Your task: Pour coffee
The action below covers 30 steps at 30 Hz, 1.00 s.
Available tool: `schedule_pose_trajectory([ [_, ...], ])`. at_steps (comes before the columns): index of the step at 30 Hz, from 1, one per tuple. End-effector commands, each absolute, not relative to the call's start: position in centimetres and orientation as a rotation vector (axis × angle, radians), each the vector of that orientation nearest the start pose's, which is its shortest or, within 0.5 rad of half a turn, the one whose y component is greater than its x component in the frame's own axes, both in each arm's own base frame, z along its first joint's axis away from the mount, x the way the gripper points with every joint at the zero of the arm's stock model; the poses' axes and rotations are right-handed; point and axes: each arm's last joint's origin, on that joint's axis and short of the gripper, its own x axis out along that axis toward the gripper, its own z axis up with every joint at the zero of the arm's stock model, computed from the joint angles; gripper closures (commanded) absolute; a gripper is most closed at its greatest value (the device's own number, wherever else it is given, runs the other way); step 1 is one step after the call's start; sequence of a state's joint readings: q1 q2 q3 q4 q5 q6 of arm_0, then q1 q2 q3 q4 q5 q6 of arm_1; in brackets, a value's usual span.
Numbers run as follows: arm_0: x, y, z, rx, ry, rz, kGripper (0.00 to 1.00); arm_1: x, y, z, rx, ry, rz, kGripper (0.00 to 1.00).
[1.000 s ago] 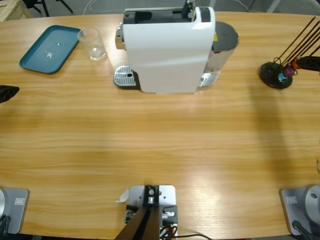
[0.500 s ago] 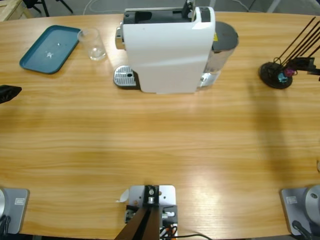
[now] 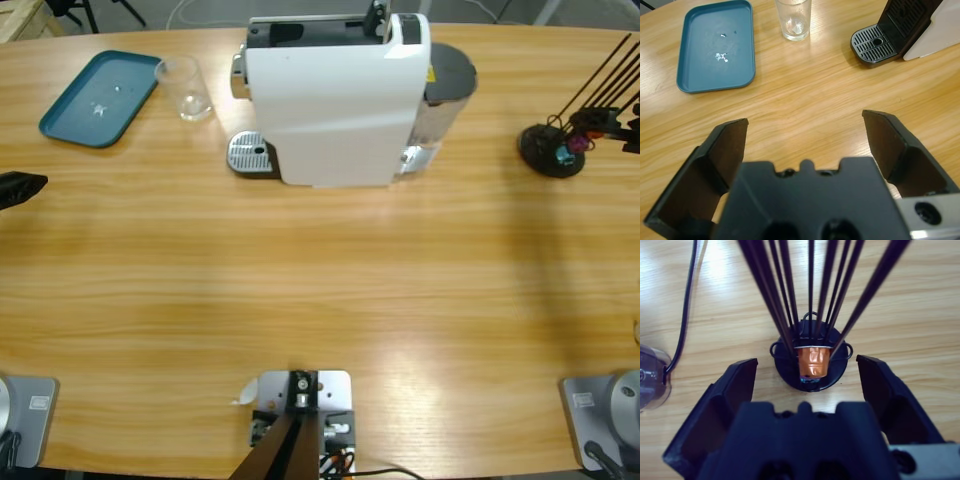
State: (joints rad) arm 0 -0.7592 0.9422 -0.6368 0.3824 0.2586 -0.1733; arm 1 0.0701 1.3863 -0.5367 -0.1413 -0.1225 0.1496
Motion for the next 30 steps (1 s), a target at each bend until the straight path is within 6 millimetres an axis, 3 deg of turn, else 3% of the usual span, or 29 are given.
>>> schedule_pose_trajectory([
  [1, 9.07, -6.92, 29.07, 0.208, 0.675, -0.421, 0.009, 21.17, 0.19, 22.86, 0.086, 0.754, -0.165, 0.161],
  [9, 9.07, -6.92, 29.07, 0.208, 0.675, -0.421, 0.009, 21.58, 0.19, 22.5, 0.093, 0.768, -0.158, 0.166],
  [14, 9.07, -6.92, 29.07, 0.208, 0.675, -0.421, 0.009, 21.76, 0.22, 22.36, 0.093, 0.775, -0.154, 0.408],
  [15, 9.07, -6.92, 29.07, 0.208, 0.675, -0.422, 0.009, 21.8, 0.22, 22.32, 0.095, 0.777, -0.154, 0.42],
  [17, 9.07, -6.92, 29.07, 0.208, 0.675, -0.422, 0.009, 21.88, 0.19, 22.28, 0.097, 0.779, -0.157, 0.576],
  [19, 9.07, -6.93, 29.08, 0.207, 0.674, -0.422, 0.009, 21.91, 0.16, 22.22, 0.098, 0.781, -0.159, 0.586],
  [22, 9.07, -6.92, 29.07, 0.207, 0.675, -0.422, 0.009, 21.94, 0.14, 22.2, 0.099, 0.781, -0.16, 0.762],
  [25, 9.09, -6.94, 29.05, 0.208, 0.676, -0.422, 0.009, 21.92, 0.13, 22.19, 0.101, 0.781, -0.16, 0.795],
  [27, 9.09, -6.94, 29.05, 0.208, 0.676, -0.422, 0.011, 21.92, 0.14, 22.17, 0.102, 0.782, -0.158, 0.868],
  [30, 9.09, -6.94, 29.05, 0.208, 0.676, -0.422, 0.013, 21.89, 0.15, 22.18, 0.103, 0.78, -0.155, 0.874],
])
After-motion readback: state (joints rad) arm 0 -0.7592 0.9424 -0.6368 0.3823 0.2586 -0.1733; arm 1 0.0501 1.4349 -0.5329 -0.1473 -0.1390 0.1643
